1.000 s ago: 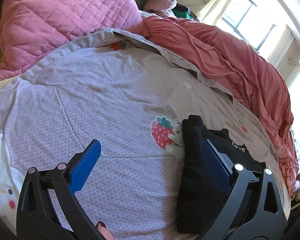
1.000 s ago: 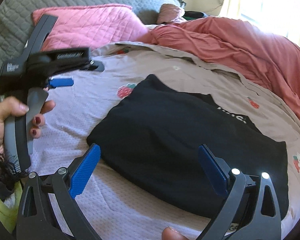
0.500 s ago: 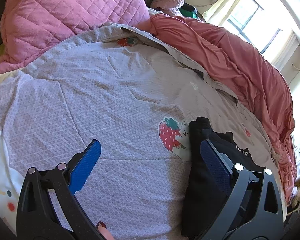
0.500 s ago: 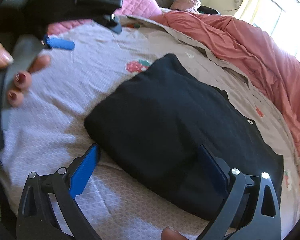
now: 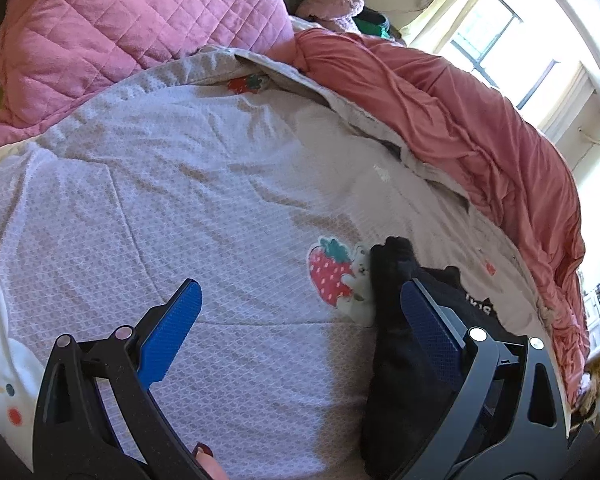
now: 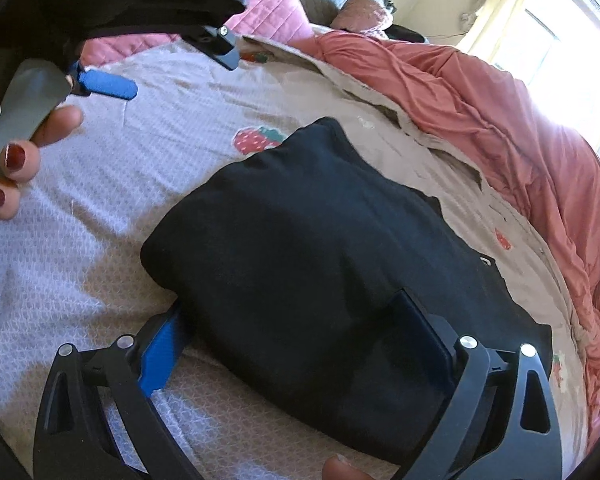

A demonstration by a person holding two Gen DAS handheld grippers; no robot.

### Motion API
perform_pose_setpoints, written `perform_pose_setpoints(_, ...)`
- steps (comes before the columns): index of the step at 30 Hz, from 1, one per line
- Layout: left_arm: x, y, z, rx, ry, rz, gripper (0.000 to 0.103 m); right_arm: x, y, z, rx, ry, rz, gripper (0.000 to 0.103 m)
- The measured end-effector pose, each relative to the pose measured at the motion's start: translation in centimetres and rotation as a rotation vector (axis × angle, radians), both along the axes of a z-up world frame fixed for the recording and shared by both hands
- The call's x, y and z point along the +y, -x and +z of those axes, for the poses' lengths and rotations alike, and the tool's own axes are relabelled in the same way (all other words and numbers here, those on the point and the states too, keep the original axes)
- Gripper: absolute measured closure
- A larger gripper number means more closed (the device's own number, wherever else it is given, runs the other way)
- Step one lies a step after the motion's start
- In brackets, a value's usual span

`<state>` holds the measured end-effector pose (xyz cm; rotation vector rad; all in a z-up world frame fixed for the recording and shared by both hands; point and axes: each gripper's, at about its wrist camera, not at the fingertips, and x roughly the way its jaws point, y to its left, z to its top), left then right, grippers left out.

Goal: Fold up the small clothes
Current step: 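Press the folded black shirt flat with the right tool, then grasp the edge of the folded black shirt with the right tool while the left tool grasps it too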

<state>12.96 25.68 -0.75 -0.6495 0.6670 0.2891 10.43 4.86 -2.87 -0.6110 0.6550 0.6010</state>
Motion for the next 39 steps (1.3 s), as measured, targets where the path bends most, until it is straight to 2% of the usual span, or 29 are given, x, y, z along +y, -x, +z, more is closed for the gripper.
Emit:
perform_pose_setpoints(1,-0.1,0.0,0.0,-0.004,0.001,-0.003,0.01,-0.2,-0.1,0.3,0.004,-0.019,-0.001,0.023)
perform_pose_setpoints(3,-0.3,-0.2,0.0,-0.007,0.005,-0.013,0.01,-0.9,-0.7,1.0,0.041,-0.078,0.008,0.046)
perform_pose_setpoints(5,-0.5,-0.4,-0.1,-0.008,0.007,-0.025,0.01,-1.6,-1.3,1.5,0.089,-0.128,0.002,0.073)
perform_pose_setpoints(7,-0.8,-0.7,0.0,-0.009,0.006,-0.037,0.01,-2.2,-1.7,1.9,0.129,-0.183,0.003,0.087)
perform_pose_setpoints(10,-1.1,-1.1,-0.3,-0.022,0.037,-0.066,0.01,-3.5,-2.3,2.6,0.187,-0.281,0.0,0.093)
perform_pose_setpoints(13,-1.1,-1.7,-0.9,-0.079,0.152,-0.122,0.01,-4.4,-2.7,3.1,0.228,-0.343,-0.012,0.094)
perform_pose_setpoints(15,-1.1,-2.4,-1.6,-0.136,0.281,-0.179,0.01,-4.8,-2.7,3.3,0.237,-0.365,-0.017,0.095)
perform_pose_setpoints(22,-2.4,-4.8,-4.1,-0.118,0.458,-0.274,0.01,-5.4,-2.4,3.7,0.226,-0.385,-0.021,0.095)
perform_pose_setpoints(29,-4.4,-7.3,-4.9,-0.075,0.455,-0.37,0.011,-5.0,-1.6,2.9,0.22,-0.362,-0.006,0.095)
perform_pose_setpoints(31,-5.3,-7.7,-4.8,-0.079,0.455,-0.405,0.022,-5.0,-1.4,2.7,0.219,-0.359,-0.002,0.095)
perform_pose_setpoints(32,-5.8,-7.8,-4.8,-0.077,0.447,-0.418,0.036,-4.9,-1.4,2.6,0.22,-0.36,-0.002,0.095)
perform_pose_setpoints(34,-6.6,-7.9,-4.8,-0.04,0.375,-0.418,0.048,-4.9,-1.4,2.5,0.227,-0.362,0.0,0.095)
perform_pose_setpoints(36,-6.6,-7.7,-5.1,-0.026,0.355,-0.405,0.072,-4.9,-1.3,2.4,0.232,-0.363,0.003,0.095)
perform_pose_setpoints(38,-6.2,-7.3,-5.2,-0.042,0.381,-0.38,0.083,-5.0,-1.3,2.3,0.238,-0.371,0.004,0.095)
perform_pose_setpoints(39,-6.1,-7.0,-5.1,-0.052,0.389,-0.378,0.085,-5.1,-1.3,2.3,0.243,-0.377,0.003,0.095)
